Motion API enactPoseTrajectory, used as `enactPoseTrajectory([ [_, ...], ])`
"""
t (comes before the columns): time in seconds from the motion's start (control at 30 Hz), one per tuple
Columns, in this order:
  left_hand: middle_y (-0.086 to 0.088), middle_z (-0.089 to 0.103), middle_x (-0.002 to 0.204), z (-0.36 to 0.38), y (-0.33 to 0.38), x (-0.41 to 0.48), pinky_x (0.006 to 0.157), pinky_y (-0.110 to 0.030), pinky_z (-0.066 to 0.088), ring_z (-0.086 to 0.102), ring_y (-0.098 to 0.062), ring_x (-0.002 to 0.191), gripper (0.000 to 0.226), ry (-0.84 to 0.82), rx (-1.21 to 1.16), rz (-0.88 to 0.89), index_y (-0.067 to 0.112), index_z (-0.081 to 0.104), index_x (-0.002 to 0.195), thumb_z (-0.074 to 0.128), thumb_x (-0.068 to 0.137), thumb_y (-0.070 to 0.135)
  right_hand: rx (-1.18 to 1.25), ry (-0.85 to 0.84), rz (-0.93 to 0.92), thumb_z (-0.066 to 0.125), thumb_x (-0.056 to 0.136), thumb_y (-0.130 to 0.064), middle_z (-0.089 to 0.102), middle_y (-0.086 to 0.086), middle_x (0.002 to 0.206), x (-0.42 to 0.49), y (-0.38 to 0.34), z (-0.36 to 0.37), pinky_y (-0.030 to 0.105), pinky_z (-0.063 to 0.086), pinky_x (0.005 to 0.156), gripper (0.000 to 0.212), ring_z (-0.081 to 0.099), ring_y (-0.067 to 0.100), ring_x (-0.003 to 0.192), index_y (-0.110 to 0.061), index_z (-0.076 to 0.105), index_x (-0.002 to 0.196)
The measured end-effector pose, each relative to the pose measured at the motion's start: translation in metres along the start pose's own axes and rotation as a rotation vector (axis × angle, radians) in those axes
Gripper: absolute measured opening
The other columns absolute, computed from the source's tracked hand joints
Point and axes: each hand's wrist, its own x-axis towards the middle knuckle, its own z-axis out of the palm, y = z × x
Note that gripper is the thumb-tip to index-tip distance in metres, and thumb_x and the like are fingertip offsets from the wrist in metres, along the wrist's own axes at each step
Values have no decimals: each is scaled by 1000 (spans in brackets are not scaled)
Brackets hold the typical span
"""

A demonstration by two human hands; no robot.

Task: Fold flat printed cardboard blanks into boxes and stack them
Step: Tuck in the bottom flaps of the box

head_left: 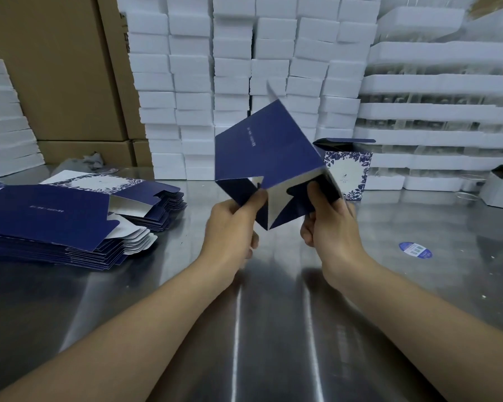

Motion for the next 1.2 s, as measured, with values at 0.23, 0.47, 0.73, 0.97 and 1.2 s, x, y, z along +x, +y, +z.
enactPoseTrajectory([
  [0.23, 5, 36, 60, 12, -2, -7, 38, -20, 20, 41, -13, 46, 32, -256, -227, -273, 18, 54, 75, 73, 95, 34, 36, 54, 73, 47, 111, -31, 32, -1, 53, -7, -2, 6, 22, 26, 39, 36, 30, 14, 46, -12, 54, 82],
  [0.47, 3, 34, 58, 11, -2, -3, 37, -19, 23, 36, -10, 44, 32, -225, -328, -146, 17, 49, 73, 66, 100, 19, 119, -202, 306, 61, 98, -47, 40, -3, 53, -11, 3, 8, 21, 31, 41, 47, 39, 12, 43, -23, 48, 61],
  [0.73, 4, 37, 54, 12, -3, -7, 40, -21, 26, 37, -8, 43, 31, -263, -242, -117, 16, 59, 72, 65, 101, 27, 108, -308, 294, 58, 98, -33, 44, -3, 50, -18, 10, 13, 22, 37, 47, 46, 42, 11, 42, -22, 53, 54],
  [0.97, 4, 34, 59, 9, -2, -4, 45, -23, 29, 40, -10, 46, 31, -272, -321, -232, 18, 57, 72, 69, 97, 32, 56, -273, 292, 55, 103, -32, 43, -3, 52, -19, 8, 13, 26, 32, 52, 39, 41, 11, 44, -19, 53, 67],
  [1.2, 4, 38, 57, 10, -4, -4, 46, -20, 36, 41, -9, 47, 40, -245, -368, -213, 21, 55, 58, 62, 97, 26, -18, -263, 226, 58, 100, -36, 42, -1, 52, -22, 7, 14, 24, 35, 48, 42, 42, 13, 45, -20, 52, 61],
])
